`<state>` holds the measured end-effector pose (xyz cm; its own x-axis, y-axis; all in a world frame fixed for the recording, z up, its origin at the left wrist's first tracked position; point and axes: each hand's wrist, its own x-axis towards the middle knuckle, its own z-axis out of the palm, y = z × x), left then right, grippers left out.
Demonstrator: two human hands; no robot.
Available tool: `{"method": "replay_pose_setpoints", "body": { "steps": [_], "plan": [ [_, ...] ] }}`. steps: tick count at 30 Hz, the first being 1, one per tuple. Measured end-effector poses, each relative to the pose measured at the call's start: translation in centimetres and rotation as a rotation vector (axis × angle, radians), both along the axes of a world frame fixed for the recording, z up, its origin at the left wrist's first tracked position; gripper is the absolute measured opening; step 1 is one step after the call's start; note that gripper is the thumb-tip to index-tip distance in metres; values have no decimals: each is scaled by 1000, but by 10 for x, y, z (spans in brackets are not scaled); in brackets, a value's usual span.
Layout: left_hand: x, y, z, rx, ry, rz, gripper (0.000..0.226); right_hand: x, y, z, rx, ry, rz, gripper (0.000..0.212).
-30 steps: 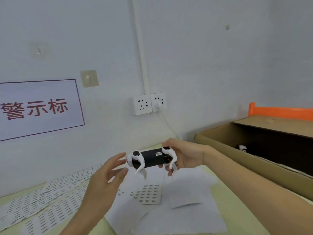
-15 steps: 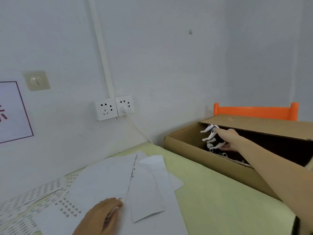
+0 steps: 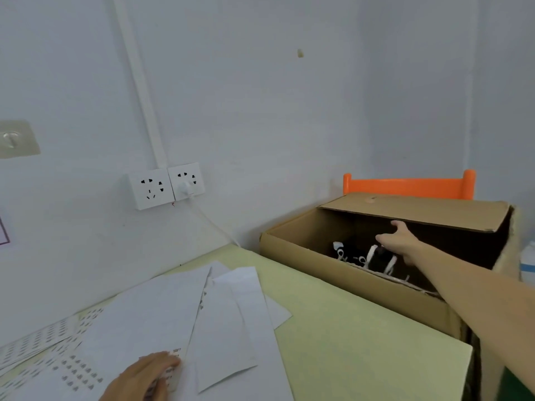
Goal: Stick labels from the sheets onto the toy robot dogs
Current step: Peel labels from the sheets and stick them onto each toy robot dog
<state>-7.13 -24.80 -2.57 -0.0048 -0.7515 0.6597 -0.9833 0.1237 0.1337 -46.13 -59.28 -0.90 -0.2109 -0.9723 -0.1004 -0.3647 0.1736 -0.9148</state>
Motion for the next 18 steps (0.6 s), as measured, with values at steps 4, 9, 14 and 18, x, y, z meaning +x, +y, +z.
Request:
{"method": "replay_pose_setpoints", "body": {
  "steps": [4,9,14,18],
  "plan": [
    [7,-2,-7,-55,-82,-40,5,8,6,-5,27,237,113,60],
    [24,11,-9,177,-24,64,18,36,22,13,-147,573,279,42],
    [9,13,2,275,-110,193,6,99,57,49,-609,484,348,34],
    [16,20,6,336,28,208,31,182,125,70,-883,335,550,37]
  ]
}}
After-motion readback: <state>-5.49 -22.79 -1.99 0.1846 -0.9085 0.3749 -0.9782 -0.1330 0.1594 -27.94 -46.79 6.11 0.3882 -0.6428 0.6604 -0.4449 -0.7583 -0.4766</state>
